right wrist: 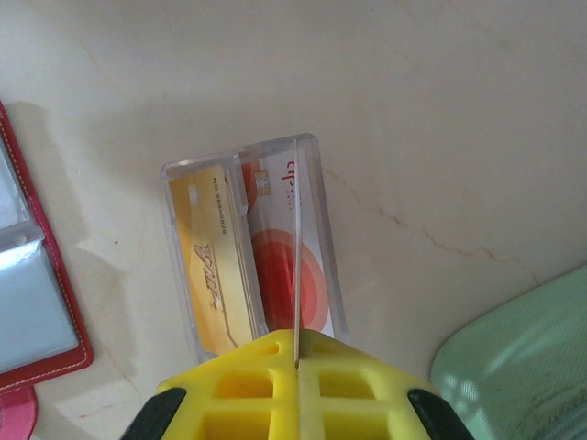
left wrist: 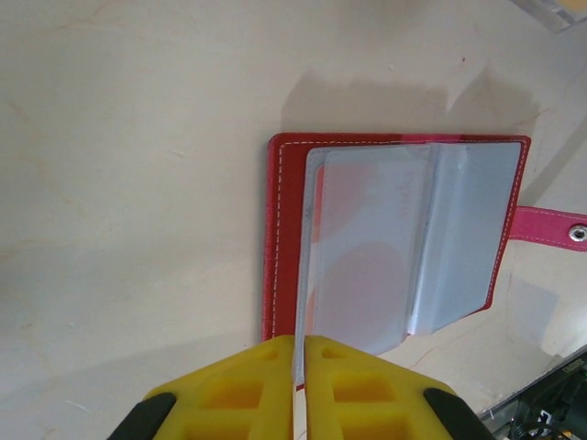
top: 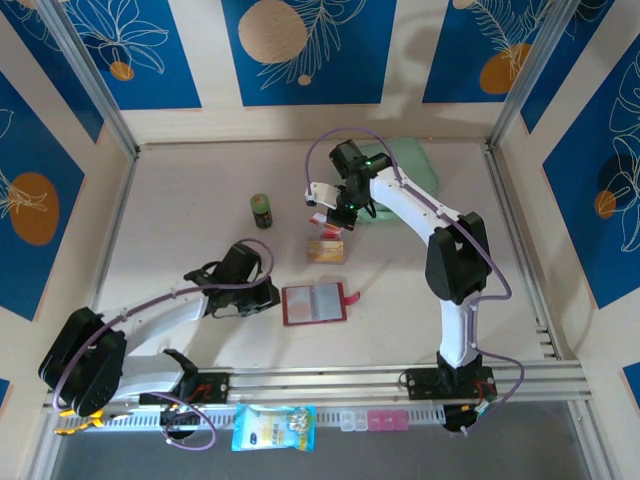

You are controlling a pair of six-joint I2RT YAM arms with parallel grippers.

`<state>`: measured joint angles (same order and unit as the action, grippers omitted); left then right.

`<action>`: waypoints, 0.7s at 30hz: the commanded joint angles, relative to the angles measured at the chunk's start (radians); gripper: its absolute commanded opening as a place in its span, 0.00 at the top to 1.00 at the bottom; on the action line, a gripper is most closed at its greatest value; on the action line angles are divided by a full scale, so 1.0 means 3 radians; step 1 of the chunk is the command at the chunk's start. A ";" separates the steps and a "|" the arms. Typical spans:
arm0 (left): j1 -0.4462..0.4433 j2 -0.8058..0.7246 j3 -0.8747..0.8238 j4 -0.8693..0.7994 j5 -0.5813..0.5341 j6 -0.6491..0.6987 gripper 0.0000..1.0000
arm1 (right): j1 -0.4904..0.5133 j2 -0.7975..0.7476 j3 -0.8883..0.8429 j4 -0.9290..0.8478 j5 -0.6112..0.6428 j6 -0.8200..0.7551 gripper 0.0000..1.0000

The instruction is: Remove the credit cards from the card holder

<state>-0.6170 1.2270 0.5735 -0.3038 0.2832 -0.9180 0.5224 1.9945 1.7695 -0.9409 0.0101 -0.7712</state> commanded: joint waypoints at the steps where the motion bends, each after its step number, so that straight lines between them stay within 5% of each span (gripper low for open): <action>1: 0.0047 -0.0076 -0.0040 -0.0108 -0.0045 0.0005 0.90 | -0.0029 0.0083 0.0100 -0.0110 -0.0141 -0.0107 0.99; 13: 0.0067 -0.0086 -0.0085 -0.0088 -0.0034 -0.0009 0.90 | -0.0048 0.0168 0.0081 -0.0092 -0.0099 -0.0096 0.82; 21: 0.0068 -0.0008 -0.0077 -0.0015 0.0033 0.0008 0.90 | -0.0054 0.0002 -0.0029 -0.0011 -0.0238 0.0115 0.82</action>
<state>-0.6098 1.2148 0.5560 -0.3145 0.2832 -0.9180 0.5117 2.0384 1.7721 -0.9497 -0.0048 -0.7769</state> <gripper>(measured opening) 0.102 0.182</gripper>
